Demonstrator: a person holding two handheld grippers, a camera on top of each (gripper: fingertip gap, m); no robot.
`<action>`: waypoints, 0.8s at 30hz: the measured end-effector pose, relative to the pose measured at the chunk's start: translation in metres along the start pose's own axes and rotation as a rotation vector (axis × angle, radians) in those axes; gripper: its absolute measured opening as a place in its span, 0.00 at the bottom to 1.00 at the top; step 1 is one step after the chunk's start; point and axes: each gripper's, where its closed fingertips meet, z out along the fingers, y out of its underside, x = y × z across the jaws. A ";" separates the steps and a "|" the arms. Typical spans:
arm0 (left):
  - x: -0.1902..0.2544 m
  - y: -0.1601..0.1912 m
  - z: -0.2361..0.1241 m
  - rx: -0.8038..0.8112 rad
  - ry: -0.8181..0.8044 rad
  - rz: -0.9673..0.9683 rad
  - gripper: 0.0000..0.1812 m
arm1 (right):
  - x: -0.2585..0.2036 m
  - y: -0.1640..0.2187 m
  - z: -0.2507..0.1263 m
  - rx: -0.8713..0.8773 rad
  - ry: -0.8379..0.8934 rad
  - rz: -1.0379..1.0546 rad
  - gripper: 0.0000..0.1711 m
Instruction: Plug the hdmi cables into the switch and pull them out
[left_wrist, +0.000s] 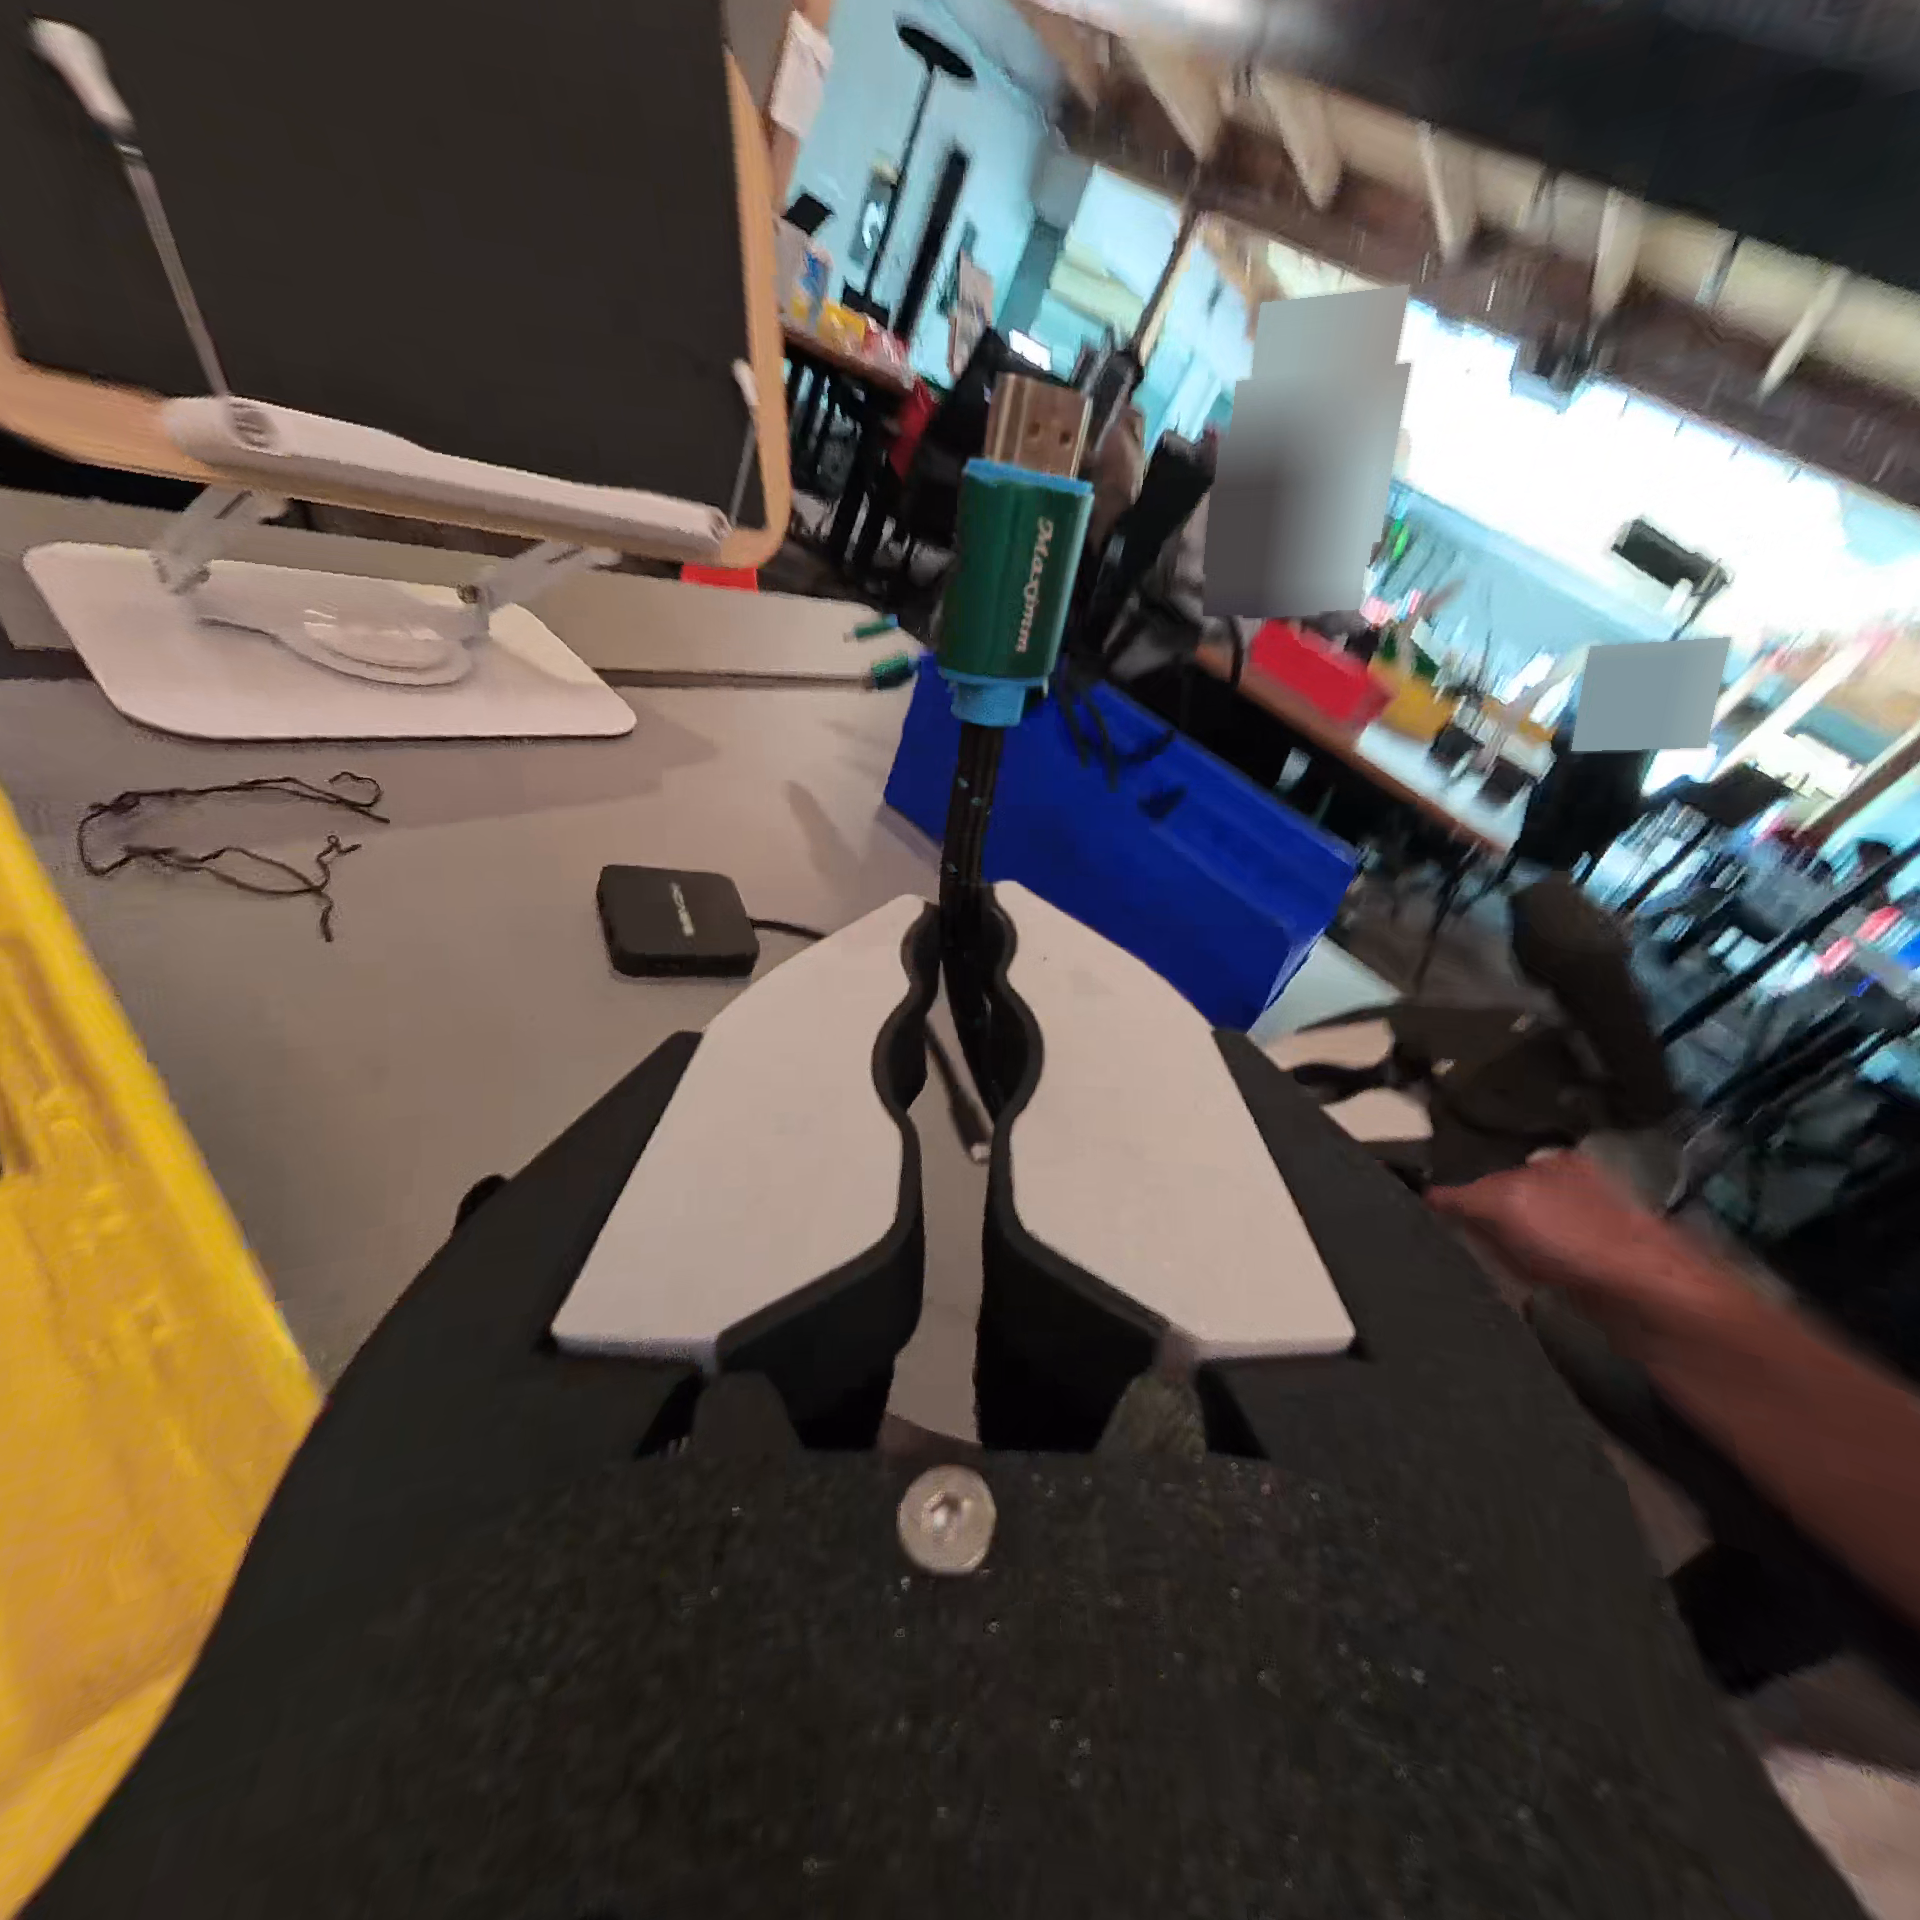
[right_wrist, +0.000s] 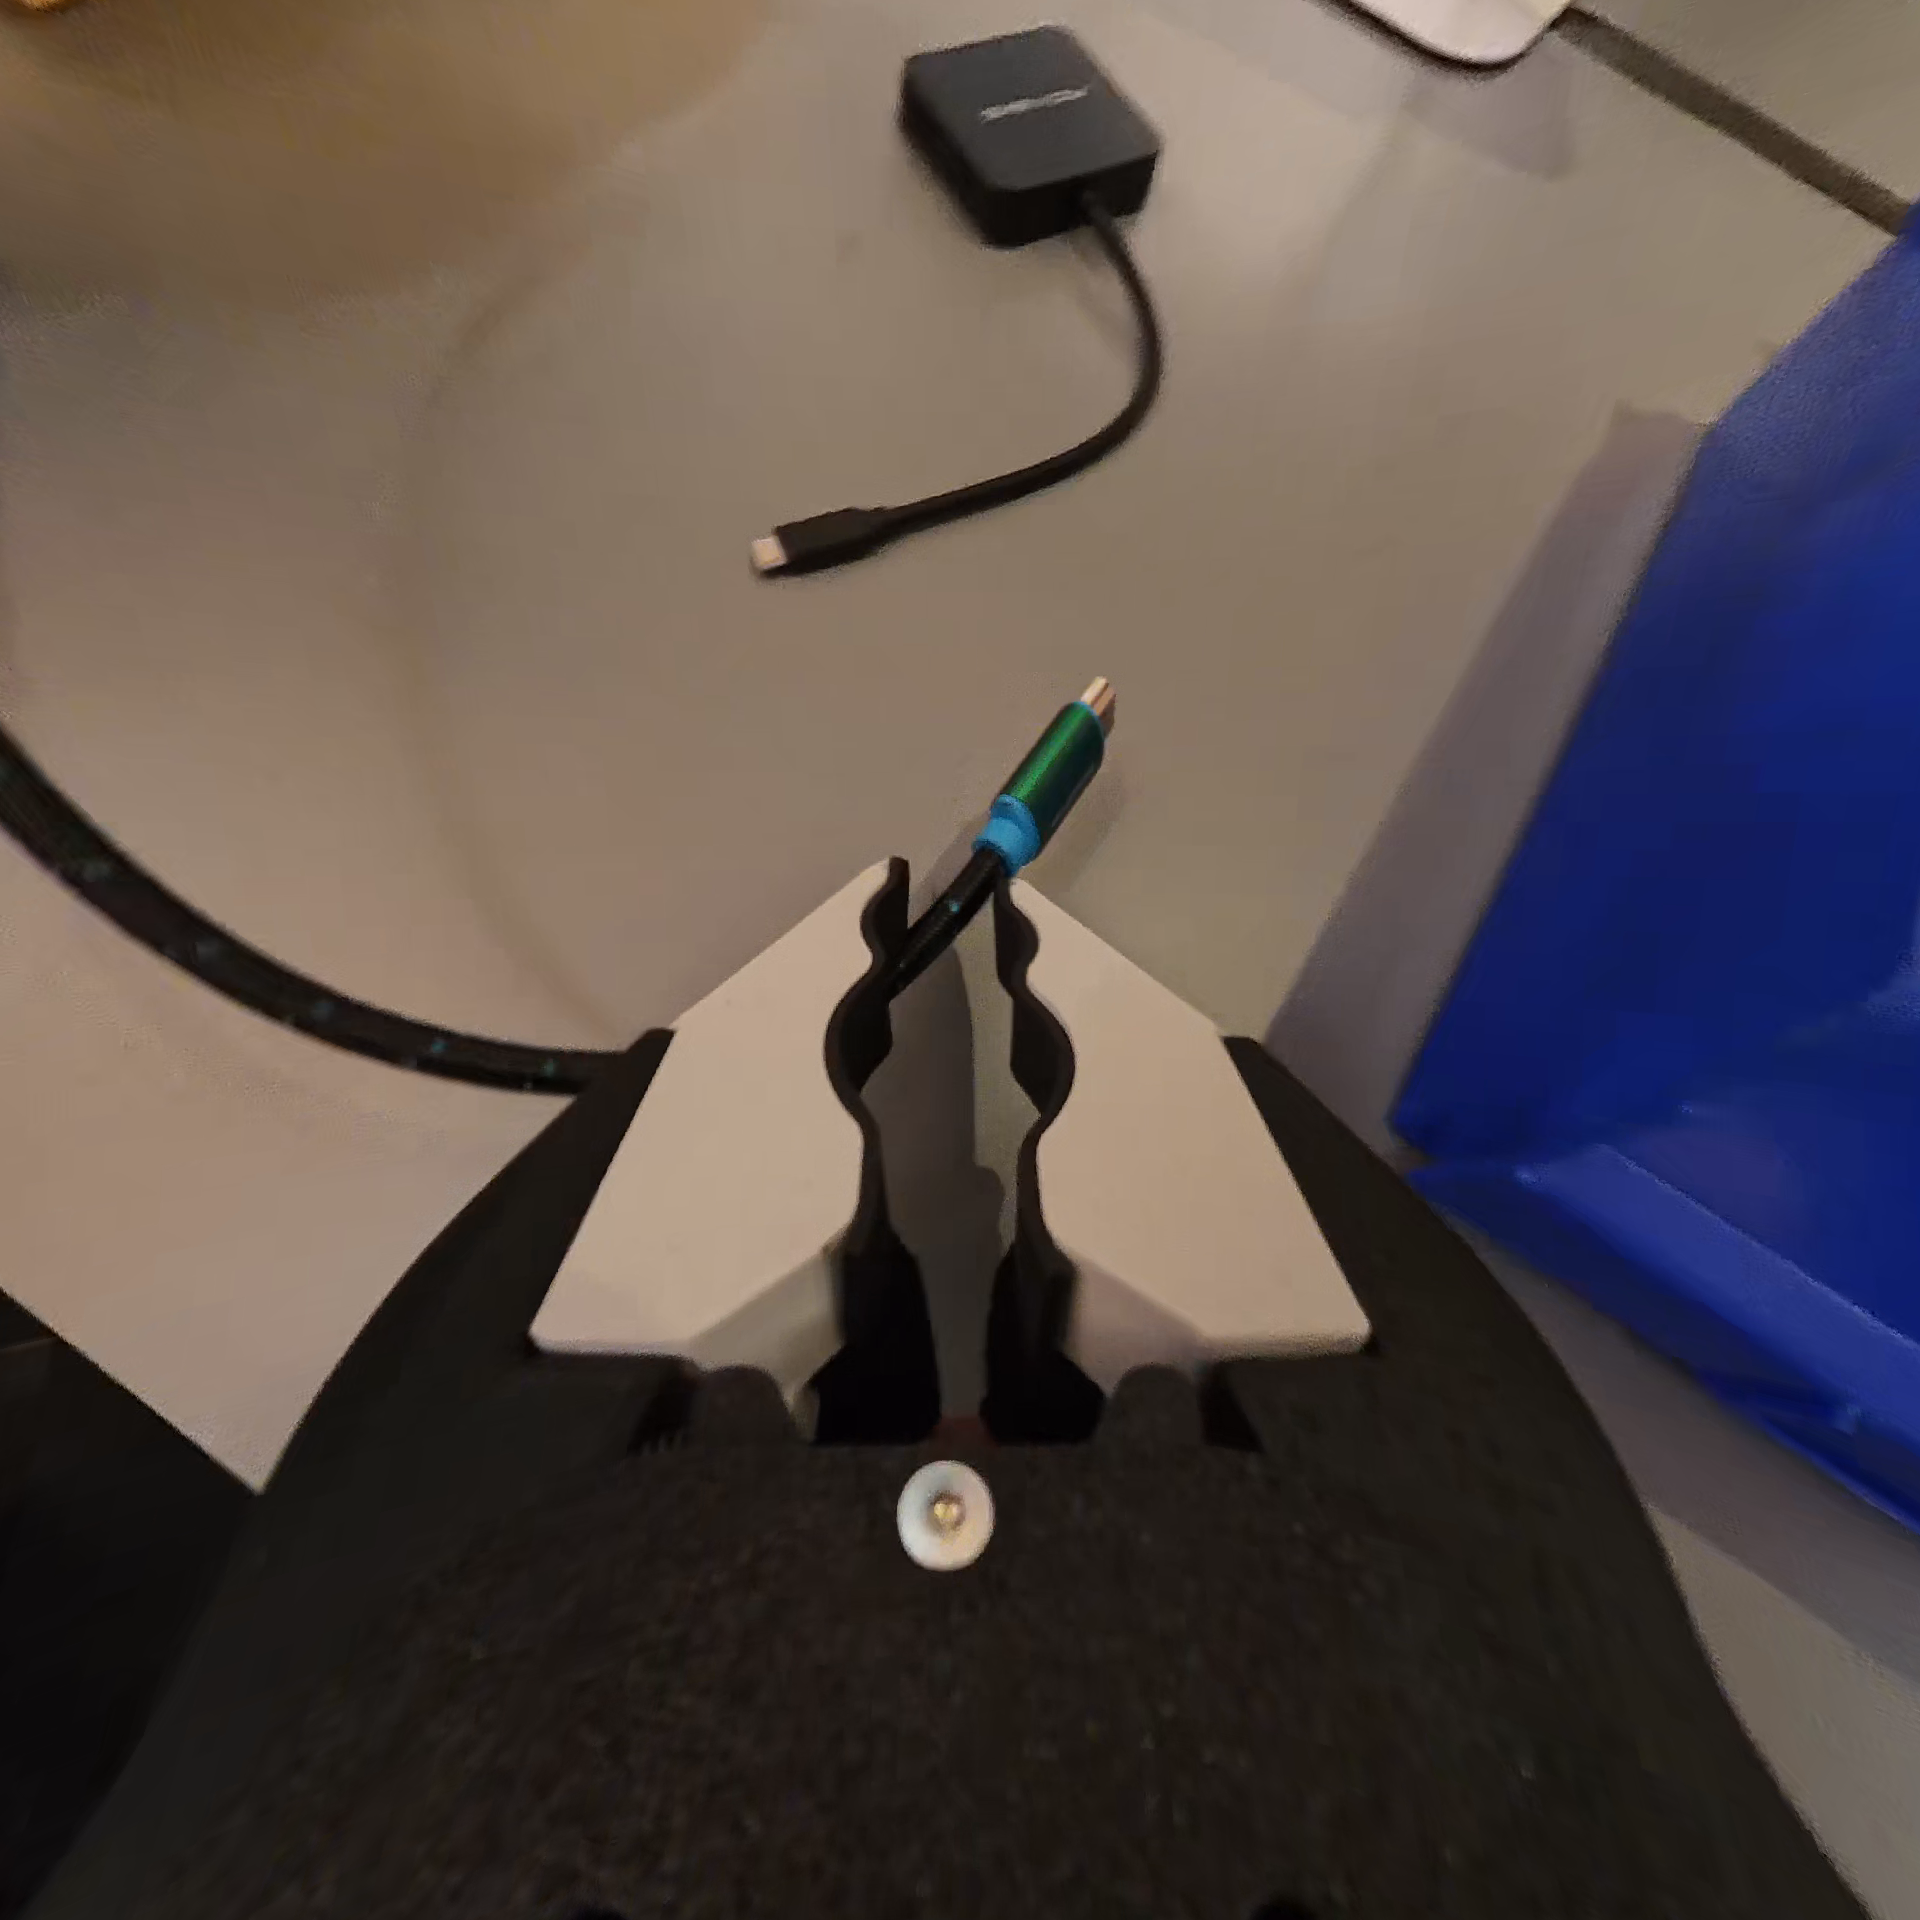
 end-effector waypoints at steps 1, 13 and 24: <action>-0.004 -0.009 -0.006 0.032 0.013 -0.069 0.03 | 0.004 -0.003 -0.003 0.021 -0.009 0.031 0.09; 0.066 -0.006 -0.010 0.010 0.541 -0.261 0.03 | -0.049 -0.030 -0.005 0.184 -0.259 0.035 0.11; 0.048 0.005 0.002 -0.165 0.019 0.461 0.03 | -0.060 -0.108 -0.054 0.450 -0.418 0.139 0.30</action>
